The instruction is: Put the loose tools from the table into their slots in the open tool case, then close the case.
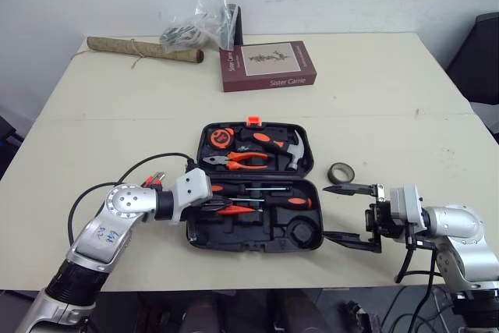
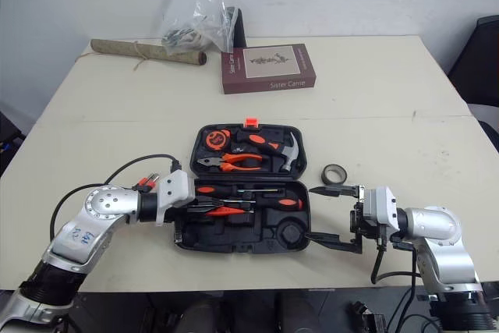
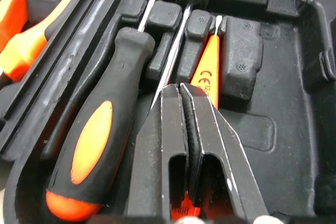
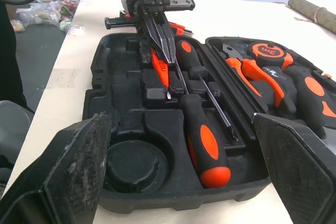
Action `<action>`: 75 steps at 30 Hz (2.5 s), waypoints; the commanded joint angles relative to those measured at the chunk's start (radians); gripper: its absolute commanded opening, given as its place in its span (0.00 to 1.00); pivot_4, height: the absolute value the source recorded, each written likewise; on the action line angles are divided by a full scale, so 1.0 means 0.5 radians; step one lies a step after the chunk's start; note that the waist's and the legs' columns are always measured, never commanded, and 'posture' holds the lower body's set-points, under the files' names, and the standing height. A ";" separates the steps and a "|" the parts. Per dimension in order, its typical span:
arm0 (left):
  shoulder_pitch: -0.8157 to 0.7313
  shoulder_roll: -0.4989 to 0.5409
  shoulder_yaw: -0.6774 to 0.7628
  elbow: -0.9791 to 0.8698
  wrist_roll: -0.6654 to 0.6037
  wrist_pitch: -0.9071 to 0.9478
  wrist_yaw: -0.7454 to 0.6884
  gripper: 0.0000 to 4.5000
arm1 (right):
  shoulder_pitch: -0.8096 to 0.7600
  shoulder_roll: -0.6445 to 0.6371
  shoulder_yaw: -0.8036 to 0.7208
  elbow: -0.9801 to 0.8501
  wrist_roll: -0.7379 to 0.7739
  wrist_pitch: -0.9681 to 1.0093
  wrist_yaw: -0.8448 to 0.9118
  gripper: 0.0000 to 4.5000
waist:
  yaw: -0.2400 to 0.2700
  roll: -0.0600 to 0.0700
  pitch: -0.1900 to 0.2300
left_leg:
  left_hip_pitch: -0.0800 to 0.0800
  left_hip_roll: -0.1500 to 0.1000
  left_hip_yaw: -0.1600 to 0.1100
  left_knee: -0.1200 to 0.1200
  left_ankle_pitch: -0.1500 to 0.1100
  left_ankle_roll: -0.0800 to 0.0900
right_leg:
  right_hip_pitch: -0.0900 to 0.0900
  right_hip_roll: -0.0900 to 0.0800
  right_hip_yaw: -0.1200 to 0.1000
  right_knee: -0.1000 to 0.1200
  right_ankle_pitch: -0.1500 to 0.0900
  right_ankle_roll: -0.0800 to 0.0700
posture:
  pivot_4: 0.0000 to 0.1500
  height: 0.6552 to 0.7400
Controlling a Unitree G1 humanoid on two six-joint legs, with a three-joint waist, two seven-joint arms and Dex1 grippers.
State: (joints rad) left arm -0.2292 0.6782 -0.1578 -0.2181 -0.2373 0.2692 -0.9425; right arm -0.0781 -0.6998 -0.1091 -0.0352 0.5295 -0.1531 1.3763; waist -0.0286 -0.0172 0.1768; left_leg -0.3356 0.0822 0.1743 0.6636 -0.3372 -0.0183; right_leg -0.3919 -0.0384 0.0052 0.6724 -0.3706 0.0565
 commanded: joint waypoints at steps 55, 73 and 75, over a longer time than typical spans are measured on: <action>0.872 0.432 1.016 -0.097 -0.305 0.865 0.523 0.80 | -0.261 0.234 -0.007 -0.093 0.180 0.086 0.087 1.00 | -0.084 -0.012 0.009 | -0.002 0.000 0.002 -0.011 -0.006 0.001 | 0.000 -0.005 -0.005 -0.018 0.002 0.003 | 1.00 1.00; 0.586 0.688 1.097 -0.683 -0.812 0.587 -0.179 0.33 | -0.108 0.169 -0.193 0.187 0.111 -0.147 0.061 1.00 | -0.037 -0.016 0.012 | -0.002 -0.002 0.003 -0.003 -0.007 0.002 | 0.002 -0.007 -0.005 -0.015 0.002 0.003 | 1.00 1.00; 0.445 0.744 0.858 -0.808 -0.826 0.646 -0.213 0.33 | -0.096 0.134 -0.193 0.214 0.107 -0.158 0.109 1.00 | -0.038 -0.015 0.013 | -0.002 -0.002 0.003 -0.004 -0.007 0.002 | 0.002 -0.005 -0.004 -0.015 0.002 0.003 | 1.00 1.00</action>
State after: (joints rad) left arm 0.0330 1.0336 0.3515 -0.5533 -0.6254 0.5717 -1.0227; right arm -0.1329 -0.6130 -0.1760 0.0749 0.5724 -0.2178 1.4075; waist -0.0474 -0.0247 0.1831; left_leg -0.3367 0.0814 0.1757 0.6618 -0.3410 -0.0172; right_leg -0.3909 -0.0408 0.0033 0.6652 -0.3698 0.0579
